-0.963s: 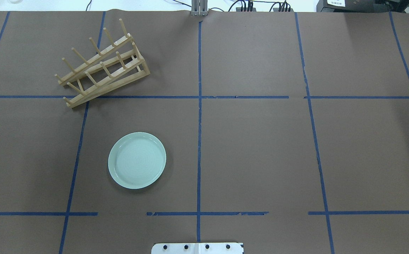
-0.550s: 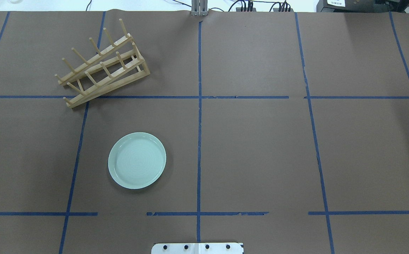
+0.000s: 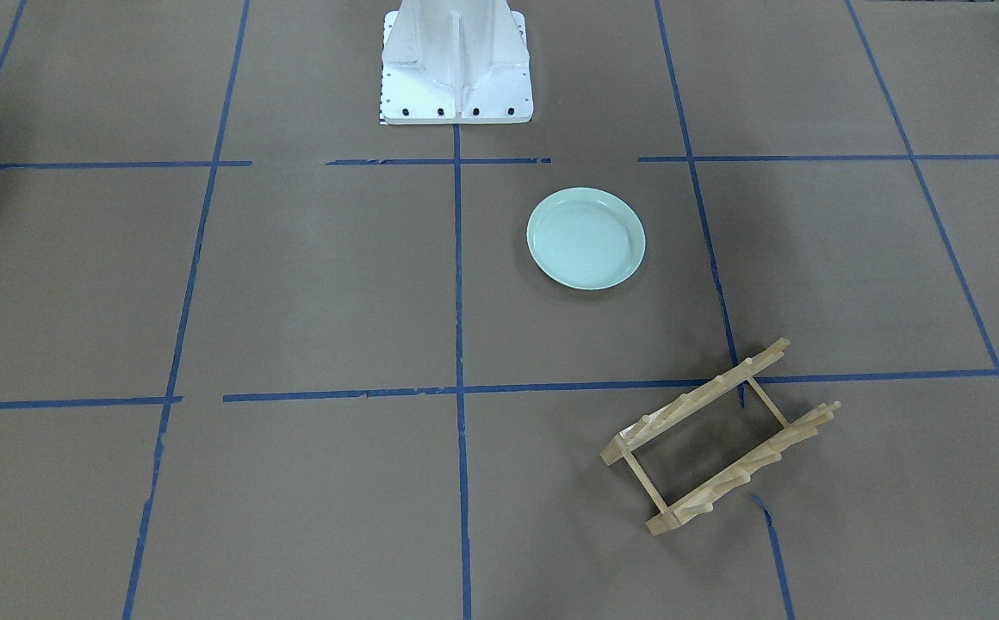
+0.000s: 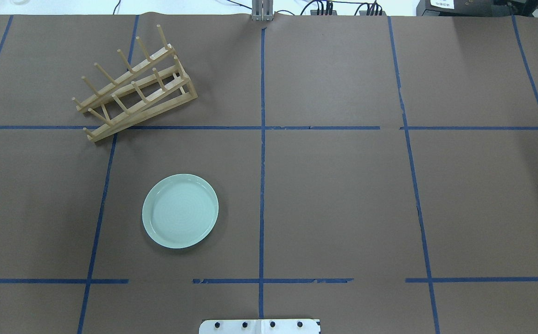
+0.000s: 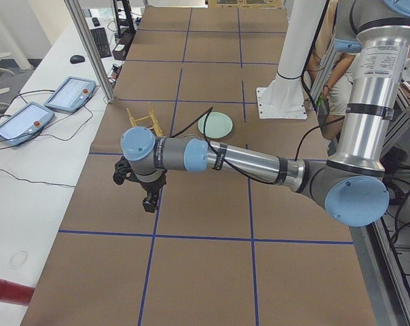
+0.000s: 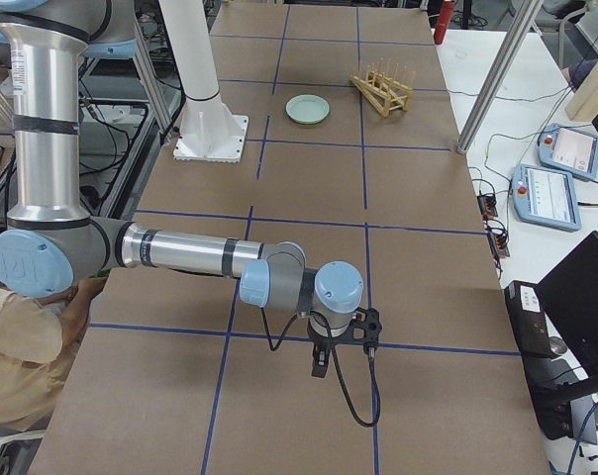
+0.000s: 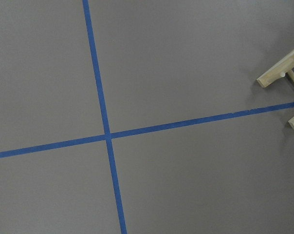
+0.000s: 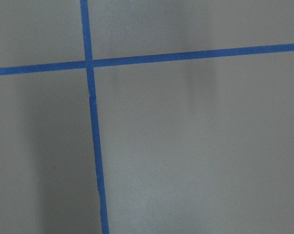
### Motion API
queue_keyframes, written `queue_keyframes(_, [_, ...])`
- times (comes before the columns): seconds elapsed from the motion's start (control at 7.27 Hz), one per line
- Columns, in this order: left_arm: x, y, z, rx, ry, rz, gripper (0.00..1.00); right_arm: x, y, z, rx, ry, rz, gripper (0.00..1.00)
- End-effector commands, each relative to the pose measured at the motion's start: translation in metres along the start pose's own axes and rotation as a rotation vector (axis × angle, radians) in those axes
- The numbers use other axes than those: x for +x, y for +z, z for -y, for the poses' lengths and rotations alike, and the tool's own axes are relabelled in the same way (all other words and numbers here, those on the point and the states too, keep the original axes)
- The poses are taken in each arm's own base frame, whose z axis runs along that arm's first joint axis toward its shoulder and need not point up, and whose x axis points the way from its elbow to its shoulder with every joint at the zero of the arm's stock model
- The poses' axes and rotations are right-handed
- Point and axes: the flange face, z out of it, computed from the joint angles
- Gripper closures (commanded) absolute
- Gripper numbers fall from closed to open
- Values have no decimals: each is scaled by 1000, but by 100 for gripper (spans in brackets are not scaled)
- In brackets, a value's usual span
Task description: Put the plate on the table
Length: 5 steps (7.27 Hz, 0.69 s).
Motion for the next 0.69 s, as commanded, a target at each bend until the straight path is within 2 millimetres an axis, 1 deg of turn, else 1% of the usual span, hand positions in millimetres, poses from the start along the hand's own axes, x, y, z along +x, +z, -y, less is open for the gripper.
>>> queue_keyframes(0.0, [-2, 1, 2, -2, 0, 0, 0, 0, 1, -1, -1, 1, 0, 0])
queue_keyframes(0.14, [-4, -3, 0, 5, 2, 5, 0, 0, 0, 0, 0, 0, 0, 0])
queue_keyframes(0.41, [-9, -4, -1, 6, -7, 4, 0, 0, 0, 0, 0, 0, 0, 0])
queue_keyframes(0.55, [-7, -7, -2, 11, -5, 6, 0, 0, 0, 0, 0, 0, 0, 0])
